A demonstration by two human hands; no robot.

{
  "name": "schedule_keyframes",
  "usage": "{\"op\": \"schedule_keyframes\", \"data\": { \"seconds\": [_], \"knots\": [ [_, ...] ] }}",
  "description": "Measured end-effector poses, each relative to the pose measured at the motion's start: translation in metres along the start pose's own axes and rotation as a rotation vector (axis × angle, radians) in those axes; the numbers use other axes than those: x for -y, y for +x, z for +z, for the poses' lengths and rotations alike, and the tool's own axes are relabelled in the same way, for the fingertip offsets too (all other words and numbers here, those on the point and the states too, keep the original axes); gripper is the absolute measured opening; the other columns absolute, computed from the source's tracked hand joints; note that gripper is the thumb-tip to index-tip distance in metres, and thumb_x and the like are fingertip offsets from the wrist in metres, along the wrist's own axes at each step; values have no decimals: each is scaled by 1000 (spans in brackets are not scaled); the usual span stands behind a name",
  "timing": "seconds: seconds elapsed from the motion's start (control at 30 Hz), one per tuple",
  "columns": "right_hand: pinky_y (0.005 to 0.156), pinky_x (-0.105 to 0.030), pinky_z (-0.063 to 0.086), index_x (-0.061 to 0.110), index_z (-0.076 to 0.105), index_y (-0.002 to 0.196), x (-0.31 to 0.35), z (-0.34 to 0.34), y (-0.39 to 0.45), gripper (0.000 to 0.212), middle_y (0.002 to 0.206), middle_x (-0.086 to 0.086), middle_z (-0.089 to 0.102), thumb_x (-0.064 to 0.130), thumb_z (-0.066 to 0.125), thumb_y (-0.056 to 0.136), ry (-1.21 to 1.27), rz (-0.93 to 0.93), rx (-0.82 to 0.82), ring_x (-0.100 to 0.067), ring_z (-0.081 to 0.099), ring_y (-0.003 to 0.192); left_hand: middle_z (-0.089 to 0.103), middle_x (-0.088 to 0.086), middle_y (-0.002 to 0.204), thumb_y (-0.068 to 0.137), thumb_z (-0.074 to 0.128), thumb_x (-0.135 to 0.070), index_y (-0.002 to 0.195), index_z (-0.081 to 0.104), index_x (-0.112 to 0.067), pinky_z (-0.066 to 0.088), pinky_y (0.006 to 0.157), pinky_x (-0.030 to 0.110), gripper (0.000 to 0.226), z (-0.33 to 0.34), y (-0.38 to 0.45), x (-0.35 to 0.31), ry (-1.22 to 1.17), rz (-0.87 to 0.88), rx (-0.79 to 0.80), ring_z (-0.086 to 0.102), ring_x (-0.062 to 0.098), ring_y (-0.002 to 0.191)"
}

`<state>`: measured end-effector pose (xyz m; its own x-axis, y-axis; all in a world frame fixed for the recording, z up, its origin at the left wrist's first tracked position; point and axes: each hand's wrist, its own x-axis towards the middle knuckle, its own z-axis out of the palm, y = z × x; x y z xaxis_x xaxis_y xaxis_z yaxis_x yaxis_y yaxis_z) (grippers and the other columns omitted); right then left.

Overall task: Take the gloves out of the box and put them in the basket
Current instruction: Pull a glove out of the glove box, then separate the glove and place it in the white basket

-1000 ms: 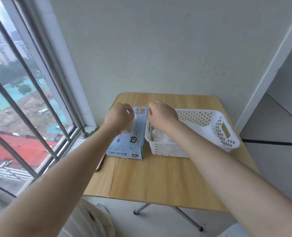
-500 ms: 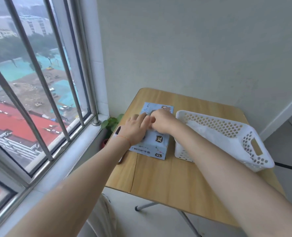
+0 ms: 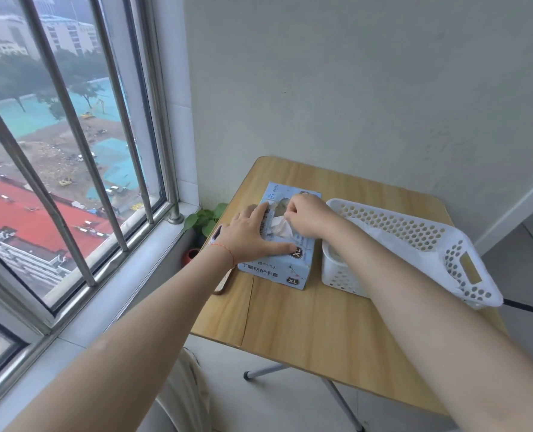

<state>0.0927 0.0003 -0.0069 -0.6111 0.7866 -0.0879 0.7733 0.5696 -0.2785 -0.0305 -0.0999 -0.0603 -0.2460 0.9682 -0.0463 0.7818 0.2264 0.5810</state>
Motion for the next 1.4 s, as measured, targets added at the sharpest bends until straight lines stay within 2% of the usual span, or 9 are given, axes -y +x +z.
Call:
{"op": "schedule_keyframes", "data": {
  "seconds": [0.13, 0.23, 0.3, 0.37, 0.47, 0.57, 0.77, 1.07, 1.4],
  "knots": [
    [51, -24, 30, 11, 43, 76, 7, -1, 1, 21, 78, -3, 40, 2, 45, 95, -157, 36, 13, -14, 39, 60, 22, -8, 158, 60, 61, -87, 155, 7, -33, 22, 118, 46, 122, 1, 0, 0, 23, -4, 8, 24, 19, 145],
    [65, -31, 42, 1, 49, 107, 6, 3, 7, 19, 104, -11, 44, -6, 44, 90, -191, 39, -66, -27, 58, 87, 28, -5, 155, 62, 62, -85, 155, 6, -34, 22, 116, 45, 120, 1, -1, 0, 24, -20, 13, 28, 20, 143],
    [59, -29, 40, 7, 51, 88, 6, 3, 8, 13, 89, -6, 43, -3, 42, 91, -138, 40, -95, -23, 54, 73, 33, -3, 151, 61, 63, -85, 154, 7, -33, 25, 114, 45, 120, 1, 0, 0, 32, -17, 24, 32, 22, 140],
    [48, -27, 26, 16, 35, 64, 5, -3, 9, 31, 66, 0, 34, 6, 41, 93, -6, 47, -77, -17, 33, 54, 37, 0, 146, 62, 68, -81, 152, 16, -28, 30, 110, 41, 116, -3, 3, -3, 25, -9, 43, 36, 23, 135],
    [50, -28, 21, 17, 35, 60, 3, -19, 0, 36, 59, 1, 30, 28, 55, 87, 20, 43, 90, -18, 27, 55, 38, 0, 139, 63, 72, -76, 141, 34, -17, 37, 104, 38, 105, -4, 7, -16, 7, 3, -7, 40, 22, 128],
    [49, -28, 24, 17, 35, 57, 5, -20, -6, 39, 56, 1, 30, 27, 65, 80, -130, 56, 172, -18, 29, 54, 30, -1, 151, 59, 69, -80, 146, 28, -16, 34, 108, 41, 115, 4, 9, -27, -16, 24, -112, 34, 22, 137],
    [65, -29, 44, 13, 64, 81, -3, -13, -2, 11, 83, 0, 62, 22, 66, 88, 103, 89, -159, -17, 57, 76, 23, -1, 160, 54, 66, -86, 156, 4, -23, 27, 114, 51, 135, 12, 6, -23, 84, 19, -122, 23, 25, 146],
    [67, -24, 36, 8, 55, 99, -6, -22, -3, 10, 88, 3, 55, 14, 48, 95, 512, 128, -578, -16, 51, 82, 28, 1, 158, 56, 68, -84, 157, -6, -17, 26, 115, 46, 141, 10, 1, -29, 82, 8, -127, 29, 26, 143],
    [65, -5, 38, 15, 56, 86, 9, -20, -36, 7, 82, 5, 58, 10, 57, 91, 695, 7, -903, 0, 52, 74, 25, -2, 160, 55, 70, -83, 157, -5, -17, 24, 117, 45, 143, 9, -2, -31, 43, -15, -117, 25, 24, 146]
  ]
}}
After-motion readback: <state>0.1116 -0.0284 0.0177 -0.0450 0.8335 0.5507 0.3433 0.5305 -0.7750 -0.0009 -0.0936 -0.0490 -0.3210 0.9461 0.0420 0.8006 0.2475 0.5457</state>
